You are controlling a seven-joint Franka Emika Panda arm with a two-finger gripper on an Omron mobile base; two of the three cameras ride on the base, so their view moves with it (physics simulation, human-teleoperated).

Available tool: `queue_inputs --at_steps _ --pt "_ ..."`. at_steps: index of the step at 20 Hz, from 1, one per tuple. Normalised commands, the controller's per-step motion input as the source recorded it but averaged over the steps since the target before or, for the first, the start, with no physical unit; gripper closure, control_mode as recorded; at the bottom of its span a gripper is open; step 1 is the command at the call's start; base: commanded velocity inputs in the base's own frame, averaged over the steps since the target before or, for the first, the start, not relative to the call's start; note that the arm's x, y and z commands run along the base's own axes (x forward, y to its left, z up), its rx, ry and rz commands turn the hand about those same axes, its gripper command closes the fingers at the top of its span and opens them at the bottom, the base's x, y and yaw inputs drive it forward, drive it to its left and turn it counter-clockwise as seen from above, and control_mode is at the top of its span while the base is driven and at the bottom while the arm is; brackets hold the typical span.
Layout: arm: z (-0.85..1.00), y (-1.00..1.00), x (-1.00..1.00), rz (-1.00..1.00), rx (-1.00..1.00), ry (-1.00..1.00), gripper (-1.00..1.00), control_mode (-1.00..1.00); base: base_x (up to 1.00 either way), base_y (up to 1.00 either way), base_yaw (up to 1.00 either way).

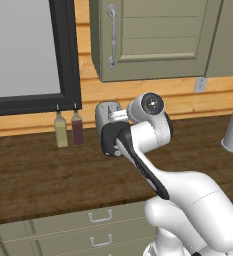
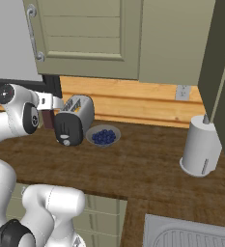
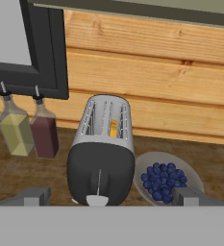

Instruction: Start the toaster. Once the lever pops up, take the bread to the plate on the dining counter.

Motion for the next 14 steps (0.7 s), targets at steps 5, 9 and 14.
queue_inputs --at_steps 5,9,14 --pt "0.0 0.0 0.0 0.0 0.0 0.0 -1.0 -1.0 0.0 0.0 0.0" --pt "0.0 0.0 0.0 0.0 0.0 0.0 -1.0 -1.0 0.0 0.0 0.0" --pt "0.0 0.0 0.0 0.0 0.0 0.0 -1.0 -1.0 0.0 0.0 0.0"
